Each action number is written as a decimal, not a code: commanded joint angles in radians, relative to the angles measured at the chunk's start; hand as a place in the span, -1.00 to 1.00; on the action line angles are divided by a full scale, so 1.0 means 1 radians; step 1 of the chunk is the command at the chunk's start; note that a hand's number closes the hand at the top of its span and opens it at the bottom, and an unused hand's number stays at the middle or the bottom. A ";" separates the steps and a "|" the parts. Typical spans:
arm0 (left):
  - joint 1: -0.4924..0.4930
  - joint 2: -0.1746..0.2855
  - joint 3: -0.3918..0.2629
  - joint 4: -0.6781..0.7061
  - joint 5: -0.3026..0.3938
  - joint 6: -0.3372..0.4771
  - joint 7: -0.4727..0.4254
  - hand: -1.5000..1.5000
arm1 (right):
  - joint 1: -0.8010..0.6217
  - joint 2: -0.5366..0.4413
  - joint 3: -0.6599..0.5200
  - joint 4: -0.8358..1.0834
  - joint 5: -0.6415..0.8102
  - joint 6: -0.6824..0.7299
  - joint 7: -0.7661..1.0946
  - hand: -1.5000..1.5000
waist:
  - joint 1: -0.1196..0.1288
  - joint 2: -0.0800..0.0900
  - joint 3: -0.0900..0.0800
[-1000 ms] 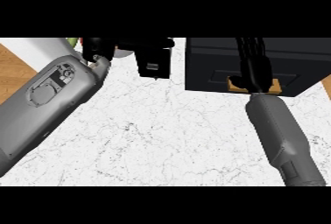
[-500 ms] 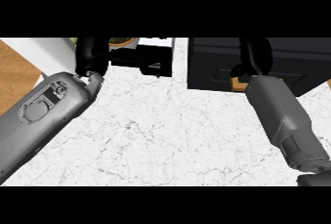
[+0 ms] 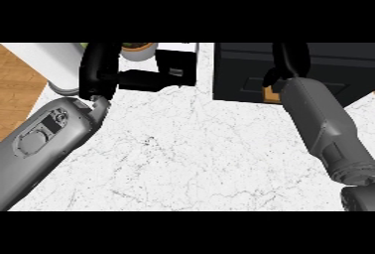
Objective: Pick up the can, place it into the drawer and close the drawer
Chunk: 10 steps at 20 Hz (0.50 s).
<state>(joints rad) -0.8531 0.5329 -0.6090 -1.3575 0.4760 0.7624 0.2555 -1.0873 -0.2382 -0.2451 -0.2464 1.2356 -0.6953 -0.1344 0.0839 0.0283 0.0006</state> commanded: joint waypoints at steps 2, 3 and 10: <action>0.026 0.014 0.013 -0.026 -0.009 -0.006 -0.009 -1.00 | -0.089 0.042 -0.082 -0.012 -0.095 -0.005 -0.038 -1.00 | 0.021 0.005 0.003; 0.023 0.023 0.013 -0.052 -0.008 0.002 0.016 -1.00 | -0.063 0.061 -0.102 -0.020 -0.124 -0.021 -0.088 -1.00 | 0.022 0.000 0.005; 0.080 0.019 0.030 -0.040 -0.009 -0.008 -0.025 -1.00 | -0.091 0.113 -0.251 -0.052 -0.304 0.061 -0.245 -1.00 | -0.005 -0.005 0.004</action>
<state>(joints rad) -0.7911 0.5441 -0.5954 -1.3962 0.4628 0.7645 0.2389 -1.1082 -0.2135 -0.3926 -0.2579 1.0687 -0.6454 -0.3434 0.0643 0.0311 0.0050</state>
